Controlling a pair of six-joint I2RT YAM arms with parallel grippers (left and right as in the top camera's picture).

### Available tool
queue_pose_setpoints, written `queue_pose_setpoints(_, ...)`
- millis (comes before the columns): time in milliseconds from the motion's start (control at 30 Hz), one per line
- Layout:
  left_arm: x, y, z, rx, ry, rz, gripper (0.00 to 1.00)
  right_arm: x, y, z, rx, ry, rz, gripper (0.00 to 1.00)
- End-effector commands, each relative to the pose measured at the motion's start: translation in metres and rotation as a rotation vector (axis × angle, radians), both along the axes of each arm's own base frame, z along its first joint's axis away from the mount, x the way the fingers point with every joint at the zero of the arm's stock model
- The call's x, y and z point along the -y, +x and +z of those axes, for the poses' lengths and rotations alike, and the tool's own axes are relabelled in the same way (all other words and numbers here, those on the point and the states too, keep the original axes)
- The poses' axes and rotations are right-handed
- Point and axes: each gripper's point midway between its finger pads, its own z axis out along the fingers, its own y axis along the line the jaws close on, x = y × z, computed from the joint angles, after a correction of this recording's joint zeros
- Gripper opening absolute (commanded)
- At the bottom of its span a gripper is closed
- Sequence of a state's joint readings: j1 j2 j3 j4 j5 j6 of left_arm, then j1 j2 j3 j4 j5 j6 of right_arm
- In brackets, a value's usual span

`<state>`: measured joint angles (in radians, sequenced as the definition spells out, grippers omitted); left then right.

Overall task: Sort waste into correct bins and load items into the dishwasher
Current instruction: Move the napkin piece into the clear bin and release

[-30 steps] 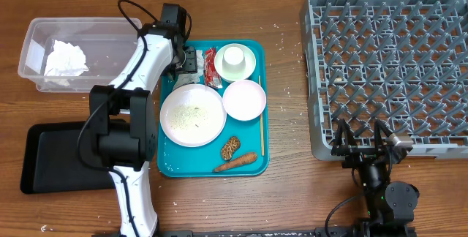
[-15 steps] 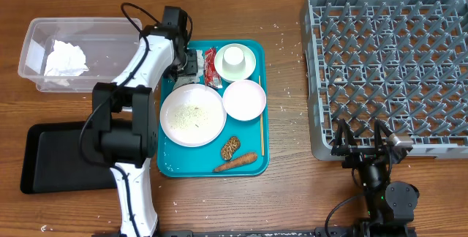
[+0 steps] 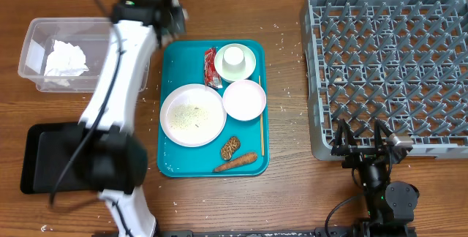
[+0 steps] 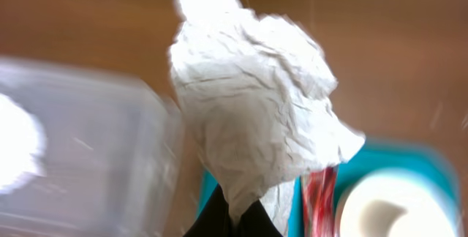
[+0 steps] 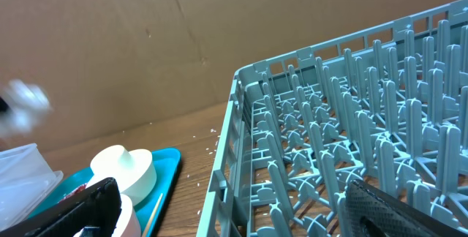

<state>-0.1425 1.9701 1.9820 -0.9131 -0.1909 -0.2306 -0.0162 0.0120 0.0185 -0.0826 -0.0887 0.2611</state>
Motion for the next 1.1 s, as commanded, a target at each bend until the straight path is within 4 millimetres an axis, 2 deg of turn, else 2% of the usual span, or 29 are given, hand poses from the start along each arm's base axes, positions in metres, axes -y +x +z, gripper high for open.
queue_pose_setpoints(0,-0.055,-0.017,0.097,0.241,0.113,0.246,0.04,0.0,0.0,-0.002,0.005,-0.001,-0.003,1.0)
queue_pose_setpoints(100,-0.085,-0.021,0.101,0.25,0.145,0.32,0.04,0.0,0.0,-0.002,0.005,0.0,-0.004,1.0)
queue_pose_setpoints(300,-0.16,-0.018,0.058,0.155,0.159,0.482,0.06,0.0,0.0,-0.002,0.005,-0.001,-0.004,1.0)
queue_pose_setpoints(333,-0.172,-0.018,0.048,0.139,0.15,0.513,0.13,0.0,0.0,-0.002,0.005,-0.001,-0.004,1.0)
queue_pose_setpoints(367,-0.184,-0.017,0.036,0.114,0.136,0.535,0.28,0.0,0.0,-0.002,0.005,-0.001,-0.004,1.0)
queue_pose_setpoints(433,-0.196,-0.018,0.012,0.054,0.096,0.538,0.79,0.0,0.0,-0.002,0.005,-0.001,-0.003,1.0)
queue_pose_setpoints(467,-0.198,-0.019,-0.001,0.014,0.064,0.528,0.87,0.0,0.0,-0.002,0.005,-0.001,-0.003,1.0)
queue_pose_setpoints(500,-0.198,-0.022,-0.013,-0.025,0.025,0.513,0.9,0.0,0.0,-0.002,0.005,0.0,-0.004,1.0)
queue_pose_setpoints(567,-0.191,-0.027,-0.025,-0.077,-0.047,0.479,1.0,0.0,0.0,-0.002,0.005,-0.001,-0.004,1.0)
queue_pose_setpoints(700,-0.166,-0.027,-0.028,-0.103,-0.168,0.399,1.0,0.0,0.0,-0.002,0.005,-0.001,-0.004,1.0)
queue_pose_setpoints(767,-0.147,-0.026,-0.027,-0.114,-0.238,0.336,0.99,0.0,0.0,-0.002,0.005,-0.001,-0.003,1.0)
queue_pose_setpoints(800,-0.125,-0.025,-0.028,-0.132,-0.302,0.258,0.97,0.0,0.0,-0.002,0.005,0.0,-0.004,1.0)
queue_pose_setpoints(967,-0.048,-0.036,-0.033,-0.233,-0.426,0.005,0.92,0.0,0.0,-0.002,0.005,0.0,-0.004,1.0)
queue_pose_setpoints(1067,-0.016,-0.05,-0.046,-0.312,-0.4,-0.04,0.9,0.0,0.0,-0.002,0.005,-0.001,-0.004,1.0)
